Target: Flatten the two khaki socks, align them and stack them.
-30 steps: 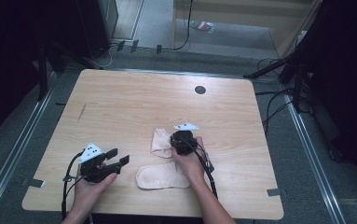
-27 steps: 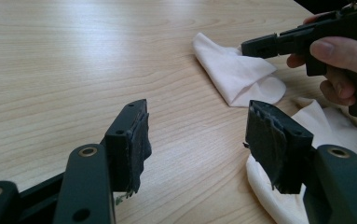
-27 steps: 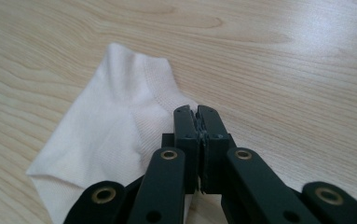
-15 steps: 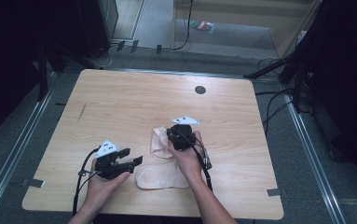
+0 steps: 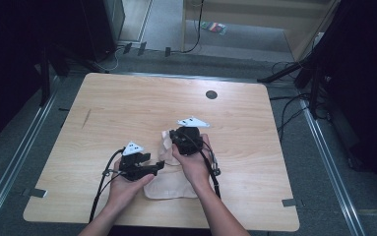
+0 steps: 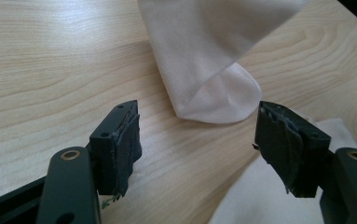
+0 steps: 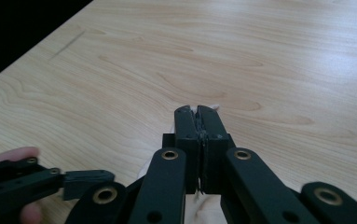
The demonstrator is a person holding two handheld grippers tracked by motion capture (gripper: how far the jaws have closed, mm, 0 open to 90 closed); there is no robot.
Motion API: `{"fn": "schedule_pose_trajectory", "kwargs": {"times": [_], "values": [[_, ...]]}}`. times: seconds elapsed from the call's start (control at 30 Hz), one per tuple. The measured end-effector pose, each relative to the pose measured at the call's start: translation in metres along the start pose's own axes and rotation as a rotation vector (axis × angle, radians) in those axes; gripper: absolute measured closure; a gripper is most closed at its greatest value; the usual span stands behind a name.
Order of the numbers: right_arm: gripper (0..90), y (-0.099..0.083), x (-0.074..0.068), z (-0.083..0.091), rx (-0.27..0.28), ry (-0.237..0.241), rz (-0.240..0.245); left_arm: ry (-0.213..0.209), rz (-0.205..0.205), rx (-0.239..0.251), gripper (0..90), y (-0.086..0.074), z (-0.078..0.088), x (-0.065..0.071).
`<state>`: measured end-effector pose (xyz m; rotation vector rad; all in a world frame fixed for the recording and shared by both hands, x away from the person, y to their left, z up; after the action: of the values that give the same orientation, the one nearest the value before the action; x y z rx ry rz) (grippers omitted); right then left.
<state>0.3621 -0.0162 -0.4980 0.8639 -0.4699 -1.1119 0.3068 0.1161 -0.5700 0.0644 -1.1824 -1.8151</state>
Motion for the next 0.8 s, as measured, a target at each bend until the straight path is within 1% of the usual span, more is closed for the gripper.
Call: {"fn": "schedule_pose_trajectory", "kwargs": {"times": [0.07,0.17,0.23,0.37,0.47,0.5,0.57,0.6,0.63,0.67,0.77,0.8], "values": [[89.3,0.003,-0.001,0.003,0.008,0.006,-0.004,0.010,0.003,-0.009,31.3,0.002,-0.003,0.000],[89.3,0.007,-0.002,0.009,0.020,0.013,-0.008,0.020,0.027,-0.011,31.2,0.006,-0.006,-0.001],[89.3,0.009,-0.003,0.012,0.030,0.026,-0.011,0.030,0.027,-0.018,31.7,0.008,-0.008,-0.002],[89.3,0.015,-0.007,0.021,0.041,0.054,-0.027,0.036,0.018,-0.024,36.5,0.011,-0.012,-0.001],[89.3,0.020,-0.010,0.029,0.058,0.063,-0.024,0.040,0.020,-0.028,45.1,0.013,-0.012,-0.003],[89.3,0.021,-0.010,0.030,0.063,0.065,-0.020,0.030,0.012,-0.016,48.2,0.015,-0.011,-0.003],[89.3,0.024,-0.012,0.037,0.079,0.073,-0.017,0.042,-0.011,-0.003,64.6,0.016,-0.009,-0.004],[89.3,0.024,-0.012,0.037,0.079,0.073,-0.017,0.036,-0.015,0.005,64.6,0.017,-0.008,-0.004],[89.3,0.025,-0.012,0.039,0.081,0.086,-0.025,0.021,-0.021,0.018,75.0,0.018,-0.004,-0.005],[89.3,0.025,-0.012,0.039,0.081,0.086,-0.025,0.022,-0.029,0.028,75.0,0.018,-0.002,-0.006],[89.3,0.023,-0.010,0.039,0.079,0.087,-0.031,0.035,-0.030,0.055,89.9,0.020,0.009,-0.013],[89.3,0.023,-0.010,0.039,0.079,0.087,-0.031,0.050,-0.037,0.055,89.9,0.020,0.012,-0.016]]}}
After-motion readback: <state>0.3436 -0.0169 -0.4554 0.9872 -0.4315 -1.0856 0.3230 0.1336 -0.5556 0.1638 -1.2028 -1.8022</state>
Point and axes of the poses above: each handheld gripper's, and its own axes: z roughly backward along the jaws, y roughly out of its top, x roughly to its right, the point moved 5 cm from there along -z, roughly forward along the jaws, and after that the axes turned 10 degrees about -y, right-handed, at the moved point
